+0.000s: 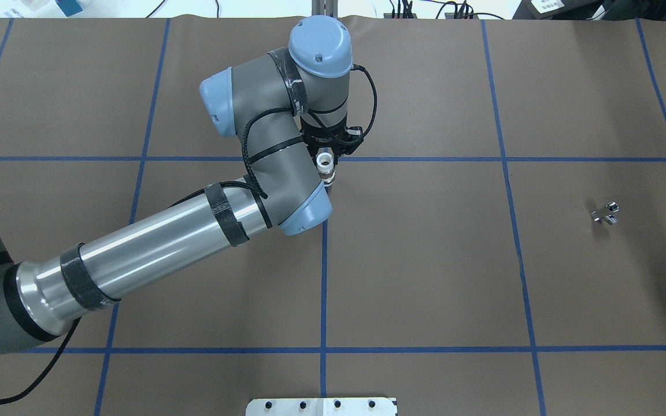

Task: Assemble PPR valve and pipe with both arms
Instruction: 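Set the valve upright at the centre and release it with the left gripper, then grasp the chrome pipe fitting with the right gripper while the left arm withdraws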

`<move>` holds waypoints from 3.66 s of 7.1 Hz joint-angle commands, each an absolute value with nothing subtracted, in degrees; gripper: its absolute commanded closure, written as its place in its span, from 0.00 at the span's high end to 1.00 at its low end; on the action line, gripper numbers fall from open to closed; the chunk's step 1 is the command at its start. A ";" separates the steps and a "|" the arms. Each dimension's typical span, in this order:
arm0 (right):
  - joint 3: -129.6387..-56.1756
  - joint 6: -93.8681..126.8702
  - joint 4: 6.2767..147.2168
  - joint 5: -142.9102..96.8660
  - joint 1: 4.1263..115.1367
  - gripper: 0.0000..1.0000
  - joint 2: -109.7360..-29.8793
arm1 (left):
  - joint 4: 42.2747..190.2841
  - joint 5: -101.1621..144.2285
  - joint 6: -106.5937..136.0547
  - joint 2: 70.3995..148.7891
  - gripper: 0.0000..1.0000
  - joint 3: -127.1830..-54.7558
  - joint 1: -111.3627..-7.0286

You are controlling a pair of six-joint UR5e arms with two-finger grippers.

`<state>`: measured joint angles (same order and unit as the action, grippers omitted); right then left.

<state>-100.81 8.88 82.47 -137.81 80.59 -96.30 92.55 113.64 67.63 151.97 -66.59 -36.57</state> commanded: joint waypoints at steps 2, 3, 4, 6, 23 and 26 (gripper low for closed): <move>-100.98 8.88 82.44 -137.81 80.60 0.99 -96.33 | 92.55 113.64 67.68 152.40 0.99 -66.62 -36.56; -101.07 9.05 82.53 -137.81 80.60 0.99 -96.24 | 91.68 113.82 67.68 152.40 0.99 -68.19 -36.74; -101.25 12.19 82.36 -137.81 79.12 0.99 -95.98 | 89.84 114.17 67.68 150.66 0.99 -72.99 -37.61; -99.16 19.91 74.51 -136.16 74.55 0.99 -95.54 | 86.23 114.52 65.49 137.02 0.99 -92.10 -39.89; -93.60 35.51 65.21 -128.85 58.27 0.62 -90.70 | 84.29 121.46 48.78 117.60 0.99 -109.07 -48.69; -93.69 35.86 65.21 -129.11 58.27 0.00 -90.53 | 84.29 121.46 48.78 117.51 0.99 -109.34 -48.87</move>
